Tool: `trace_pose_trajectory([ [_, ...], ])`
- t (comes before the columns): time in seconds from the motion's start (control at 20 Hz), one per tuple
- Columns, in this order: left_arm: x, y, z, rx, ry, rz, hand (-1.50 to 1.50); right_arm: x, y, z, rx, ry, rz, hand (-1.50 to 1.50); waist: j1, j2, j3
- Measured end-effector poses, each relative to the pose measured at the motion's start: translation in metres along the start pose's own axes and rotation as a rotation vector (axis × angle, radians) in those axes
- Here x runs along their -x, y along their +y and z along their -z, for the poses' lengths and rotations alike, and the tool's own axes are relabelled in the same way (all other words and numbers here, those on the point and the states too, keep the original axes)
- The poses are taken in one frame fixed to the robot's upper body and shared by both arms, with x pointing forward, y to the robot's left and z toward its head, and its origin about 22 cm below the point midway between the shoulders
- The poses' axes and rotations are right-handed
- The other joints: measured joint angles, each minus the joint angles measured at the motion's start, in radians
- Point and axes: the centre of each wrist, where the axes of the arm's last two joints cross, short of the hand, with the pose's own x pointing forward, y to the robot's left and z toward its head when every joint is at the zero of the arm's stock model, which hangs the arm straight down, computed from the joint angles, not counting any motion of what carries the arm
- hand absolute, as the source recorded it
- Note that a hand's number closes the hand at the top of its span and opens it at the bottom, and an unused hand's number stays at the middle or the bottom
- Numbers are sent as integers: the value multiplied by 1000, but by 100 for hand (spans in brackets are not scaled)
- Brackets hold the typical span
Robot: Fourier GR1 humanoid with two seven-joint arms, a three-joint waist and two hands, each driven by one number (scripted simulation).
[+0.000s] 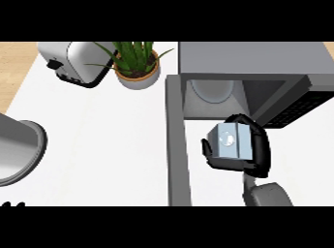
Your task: Pick up the milk, place it into the microwave and close the microwave
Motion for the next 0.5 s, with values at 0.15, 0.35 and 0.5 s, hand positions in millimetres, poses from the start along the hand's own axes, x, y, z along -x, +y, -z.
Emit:
trace_pose_trajectory([
  [0.15, 1, 7, -3, 1, 0, 8, -150, 7, 8, 20, 7, 25, -41, 150, 3, 1, 0],
  [0.35, 4, 11, -2, 1, 4, 9, -150, 24, 19, 36, 26, 68, -107, 150, 7, 2, 0],
  [0.5, 5, 20, 0, 3, 9, 6, -150, 36, 25, 51, 46, 92, -116, 150, 10, 4, 1],
])
